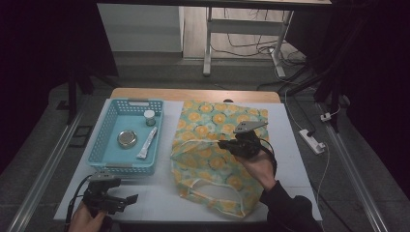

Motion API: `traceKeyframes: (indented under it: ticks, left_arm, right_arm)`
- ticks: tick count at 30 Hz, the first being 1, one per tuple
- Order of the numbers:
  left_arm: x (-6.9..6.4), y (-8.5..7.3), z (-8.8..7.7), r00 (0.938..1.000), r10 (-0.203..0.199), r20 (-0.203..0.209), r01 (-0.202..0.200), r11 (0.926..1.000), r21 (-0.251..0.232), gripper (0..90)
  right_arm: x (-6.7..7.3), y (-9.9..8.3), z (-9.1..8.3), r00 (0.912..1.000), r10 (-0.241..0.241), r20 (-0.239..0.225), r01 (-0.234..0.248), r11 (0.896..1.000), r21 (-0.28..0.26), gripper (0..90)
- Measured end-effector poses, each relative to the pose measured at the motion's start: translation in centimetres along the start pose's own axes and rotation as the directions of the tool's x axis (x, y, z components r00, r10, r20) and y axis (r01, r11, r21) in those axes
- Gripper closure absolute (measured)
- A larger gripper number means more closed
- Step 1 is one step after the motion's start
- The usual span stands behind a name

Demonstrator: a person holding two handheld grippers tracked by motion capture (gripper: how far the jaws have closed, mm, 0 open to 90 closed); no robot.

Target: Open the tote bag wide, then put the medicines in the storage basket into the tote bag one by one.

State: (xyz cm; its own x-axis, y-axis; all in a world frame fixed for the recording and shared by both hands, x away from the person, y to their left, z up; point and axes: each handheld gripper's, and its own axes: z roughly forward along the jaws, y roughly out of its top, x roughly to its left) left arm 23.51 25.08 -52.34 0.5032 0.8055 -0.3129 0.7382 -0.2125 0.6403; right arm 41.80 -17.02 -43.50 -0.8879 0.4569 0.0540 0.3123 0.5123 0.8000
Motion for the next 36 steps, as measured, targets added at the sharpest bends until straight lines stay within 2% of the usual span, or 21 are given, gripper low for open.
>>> traceKeyframes:
  ticks: [7, 20, 36]
  left_arm:
    - [0.04, -0.01, -0.02, 1.0, -0.005, 0.001, 0.005, 1.0, -0.003, 1.7]
    - [-0.02, -0.06, -0.1, 1.0, -0.001, -0.006, 0.001, 0.9999, -0.011, 0.2]
    - [-0.09, -0.16, -0.31, 0.9996, -0.004, -0.027, 0.003, 0.9996, -0.03, 0.3]
  right_arm:
    - [-0.14, 0.57, -0.17, 1.0, 0.002, 0.001, -0.002, 1.0, -0.016, 89.7]
    - [-0.44, 0.44, -0.15, 0.9998, 0.019, -0.008, -0.019, 1.0, -0.017, 89.7]
    - [-0.45, 0.39, -0.15, 0.9999, 0.013, -0.01, -0.014, 1.0, -0.016, 89.6]
